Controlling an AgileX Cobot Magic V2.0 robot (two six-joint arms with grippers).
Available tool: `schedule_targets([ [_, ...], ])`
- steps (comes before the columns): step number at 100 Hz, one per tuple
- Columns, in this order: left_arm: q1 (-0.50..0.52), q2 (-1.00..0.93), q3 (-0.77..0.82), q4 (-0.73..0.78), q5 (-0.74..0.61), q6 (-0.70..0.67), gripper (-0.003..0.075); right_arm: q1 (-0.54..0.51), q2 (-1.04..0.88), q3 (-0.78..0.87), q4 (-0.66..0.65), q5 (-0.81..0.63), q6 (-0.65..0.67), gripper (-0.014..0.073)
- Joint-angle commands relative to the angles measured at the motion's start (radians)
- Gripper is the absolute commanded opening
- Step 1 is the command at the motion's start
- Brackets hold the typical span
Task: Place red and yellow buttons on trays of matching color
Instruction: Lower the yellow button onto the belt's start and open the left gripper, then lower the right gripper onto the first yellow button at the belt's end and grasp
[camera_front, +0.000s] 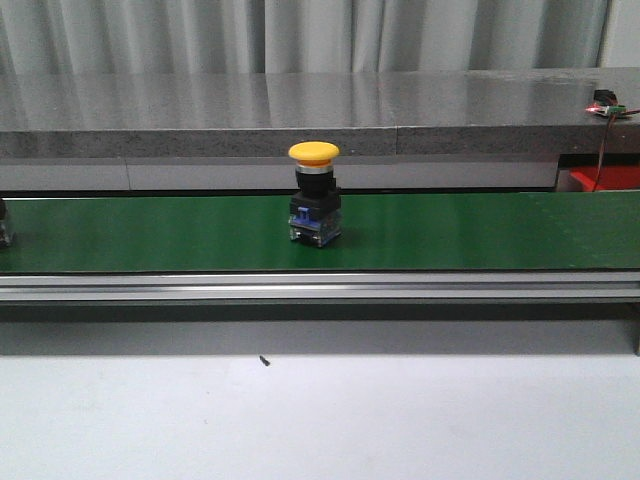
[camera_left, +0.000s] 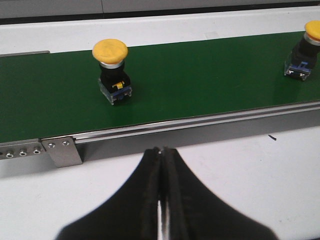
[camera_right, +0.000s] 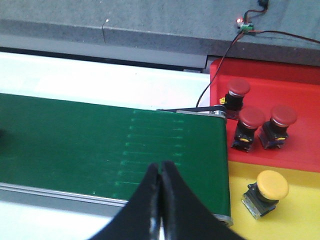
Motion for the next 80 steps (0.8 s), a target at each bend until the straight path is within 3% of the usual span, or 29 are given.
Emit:
schedule_targets([
  [1,-0.008,0.004,-0.027,-0.026,-0.057,-0.002,-0.0020,0.018,0.069,-0.106,0.007,-0.003,-0.017,-0.0121],
  [43,-0.008,0.004,-0.027,-0.026,-0.057,-0.002,-0.0020,0.237,0.377,-0.316,0.008,0.100,-0.018,-0.0106],
  [50,-0.008,0.004,-0.027,-0.026,-0.057,-0.002,-0.0020,0.266,0.429,-0.345,0.006,0.145,-0.026,-0.0015],
  [62,-0.008,0.004,-0.027,-0.026,-0.057,-0.002,-0.0020,0.308,0.518,-0.396,0.009,0.201,-0.025,0.0319],
  [69,-0.008,0.004,-0.027,-0.026,-0.057,-0.002,-0.0020,0.326,0.567,-0.425,0.020,0.219,-0.025,0.0472],
  [74,-0.008,0.004,-0.027,-0.026,-0.057,-0.002,-0.0020,0.337,0.599,-0.447,0.027,0.233,-0.025,0.0519],
  [80,-0.008,0.004,-0.027,-0.026,-0.057,-0.002,-0.0020,0.347,0.636,-0.477,0.031,0.245,-0.025,0.0517],
])
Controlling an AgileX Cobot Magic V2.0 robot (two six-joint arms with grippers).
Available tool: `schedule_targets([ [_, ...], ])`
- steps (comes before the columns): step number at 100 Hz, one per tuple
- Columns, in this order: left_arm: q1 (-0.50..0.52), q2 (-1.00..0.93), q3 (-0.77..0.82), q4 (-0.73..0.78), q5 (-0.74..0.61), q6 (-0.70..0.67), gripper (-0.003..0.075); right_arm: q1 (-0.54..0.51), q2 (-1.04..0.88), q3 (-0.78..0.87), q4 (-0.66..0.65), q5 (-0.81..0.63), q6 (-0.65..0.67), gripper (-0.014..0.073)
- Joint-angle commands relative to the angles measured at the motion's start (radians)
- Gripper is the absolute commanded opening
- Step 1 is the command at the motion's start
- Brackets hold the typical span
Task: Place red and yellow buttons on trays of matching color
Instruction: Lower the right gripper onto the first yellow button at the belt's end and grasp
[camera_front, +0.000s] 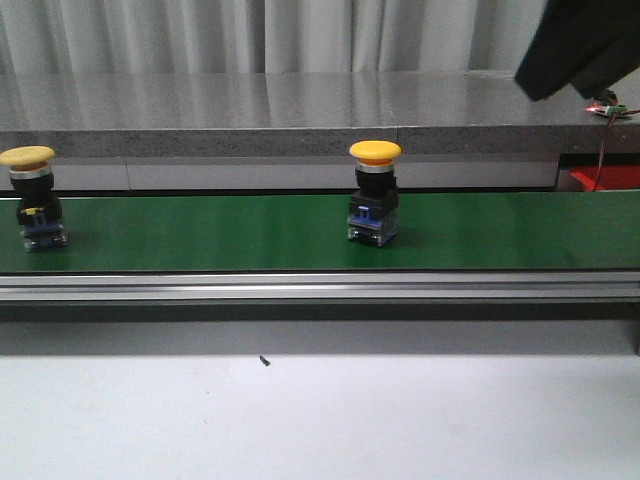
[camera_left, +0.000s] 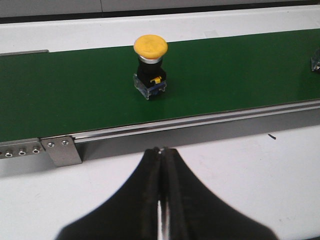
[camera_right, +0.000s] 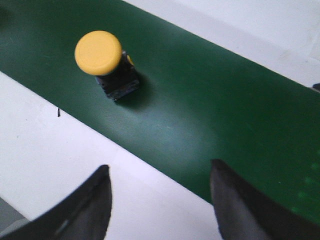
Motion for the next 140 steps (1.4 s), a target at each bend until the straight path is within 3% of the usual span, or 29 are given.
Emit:
schedule_targets([
  [1,-0.008,0.006,-0.027,-0.026,-0.062,-0.002,-0.0020,0.016,0.031,-0.073,0.031,-0.011,-0.010,0.0514],
  [25,-0.008,0.006,-0.027,-0.026,-0.062,-0.002,-0.0020,0.039,0.176,-0.201,0.032,0.072,-0.015,0.0486],
  [43,-0.008,0.006,-0.027,-0.026,-0.062,-0.002,-0.0020,0.039,0.269,-0.287,0.038,0.153,-0.097,0.0486],
  [93,-0.008,0.006,-0.027,-0.026,-0.062,-0.002,-0.0020,0.039,0.417,-0.367,0.069,0.091,-0.143,0.0477],
  [100,-0.008,0.006,-0.027,-0.026,-0.062,-0.002,-0.0020,0.039,0.423,-0.367,0.069,0.082,-0.143,0.0417],
  [122,-0.008,0.006,-0.027,-0.026,-0.062,-0.002,-0.0020,0.039,0.425,-0.367,0.067,0.077,-0.143,0.0122],
  [140,-0.008,0.006,-0.027,-0.026,-0.062,-0.002,-0.0020,0.035,0.403,-0.367,0.068,0.085,-0.142,0.0109],
])
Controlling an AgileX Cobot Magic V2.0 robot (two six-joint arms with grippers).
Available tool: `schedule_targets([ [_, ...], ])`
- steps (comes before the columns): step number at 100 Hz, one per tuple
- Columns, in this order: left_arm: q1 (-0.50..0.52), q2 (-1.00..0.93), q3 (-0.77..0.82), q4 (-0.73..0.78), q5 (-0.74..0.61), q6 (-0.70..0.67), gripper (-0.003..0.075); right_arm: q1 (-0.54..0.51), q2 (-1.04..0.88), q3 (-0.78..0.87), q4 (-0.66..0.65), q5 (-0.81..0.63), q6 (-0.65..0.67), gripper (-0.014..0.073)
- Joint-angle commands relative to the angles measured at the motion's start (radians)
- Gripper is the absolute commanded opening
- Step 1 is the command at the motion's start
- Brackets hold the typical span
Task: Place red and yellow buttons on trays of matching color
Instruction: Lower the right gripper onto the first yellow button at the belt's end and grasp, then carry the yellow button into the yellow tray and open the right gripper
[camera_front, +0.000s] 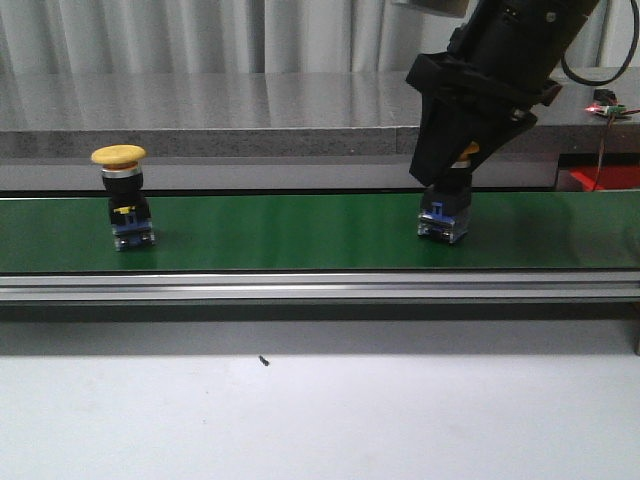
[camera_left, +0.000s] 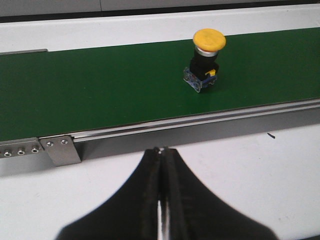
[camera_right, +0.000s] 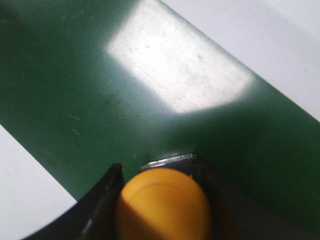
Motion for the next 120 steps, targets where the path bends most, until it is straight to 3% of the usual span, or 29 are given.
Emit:
schedule_targets([
  [1,-0.008,0.006,-0.027,-0.026,-0.063,-0.004,-0.0020,-0.005,-0.070,-0.032,0.024,-0.020,-0.009,0.0109],
  [59,-0.008,0.006,-0.027,-0.026,-0.063,-0.004,-0.0020,-0.202,-0.304,0.022,0.025,-0.001,0.037,0.0109],
  [120,-0.008,0.006,-0.027,-0.026,-0.063,-0.004,-0.0020,-0.592,-0.439,0.242,0.024,-0.080,0.072,0.0109],
])
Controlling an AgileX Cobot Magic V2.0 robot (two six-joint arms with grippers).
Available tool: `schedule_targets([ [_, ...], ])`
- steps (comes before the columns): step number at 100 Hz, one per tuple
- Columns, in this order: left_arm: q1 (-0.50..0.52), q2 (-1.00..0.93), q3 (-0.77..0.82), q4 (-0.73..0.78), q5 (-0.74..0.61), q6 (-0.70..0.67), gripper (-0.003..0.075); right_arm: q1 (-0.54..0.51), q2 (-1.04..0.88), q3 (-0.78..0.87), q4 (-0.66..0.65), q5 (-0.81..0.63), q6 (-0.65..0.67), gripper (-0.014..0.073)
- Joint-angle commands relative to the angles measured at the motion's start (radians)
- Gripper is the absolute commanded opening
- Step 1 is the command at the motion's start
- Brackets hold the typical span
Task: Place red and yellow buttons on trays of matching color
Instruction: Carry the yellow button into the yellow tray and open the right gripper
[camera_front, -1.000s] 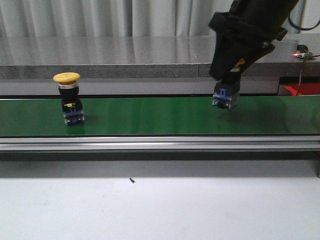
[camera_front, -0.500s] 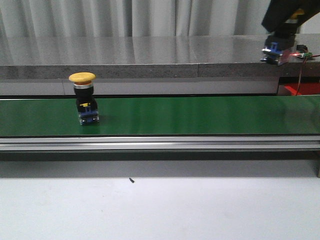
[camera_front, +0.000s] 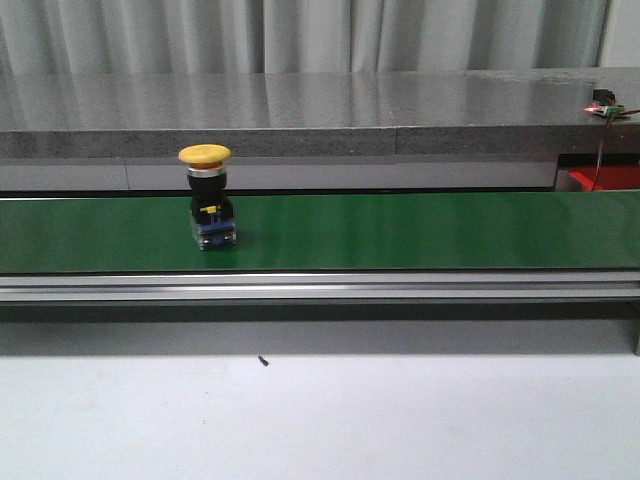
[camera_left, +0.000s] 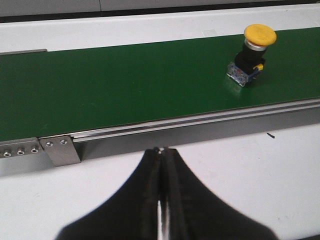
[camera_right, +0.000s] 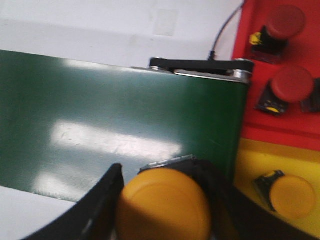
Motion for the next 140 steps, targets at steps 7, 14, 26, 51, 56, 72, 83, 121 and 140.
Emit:
schedule_targets([
  [7,-0.008,0.006,-0.027,-0.026,-0.065,-0.004,-0.0020,-0.110,-0.047,0.027,0.024,-0.092,0.043,0.0109],
  [14,-0.008,0.006,-0.027,-0.026,-0.065,-0.004,-0.0020,-0.157,-0.047,0.055,0.024,-0.133,0.084,0.0109],
  [26,-0.008,0.006,-0.027,-0.026,-0.065,-0.004,-0.0020,-0.226,-0.047,0.089,0.024,-0.228,0.142,0.0109],
  [51,-0.008,0.006,-0.027,-0.026,-0.065,-0.004,-0.0020,-0.341,-0.033,0.112,0.026,-0.340,0.183,0.0109],
  [56,-0.008,0.006,-0.027,-0.026,-0.065,-0.004,-0.0020,-0.364,-0.020,0.112,0.026,-0.345,0.209,0.0109],
  [72,-0.008,0.006,-0.027,-0.026,-0.065,-0.004,-0.0020,-0.402,0.052,0.112,0.026,-0.380,0.244,0.0109],
  [83,-0.008,0.006,-0.027,-0.026,-0.065,-0.004,-0.0020,-0.402,0.119,0.112,0.026,-0.395,0.244,0.0109],
  [121,-0.008,0.006,-0.027,-0.026,-0.065,-0.004,-0.0020,-0.402,0.292,0.112,0.024,-0.458,0.244,0.0109],
  [140,-0.008,0.006,-0.027,-0.026,-0.065,-0.004,-0.0020,-0.402,0.313,0.112,0.017,-0.464,0.238,0.0286],
])
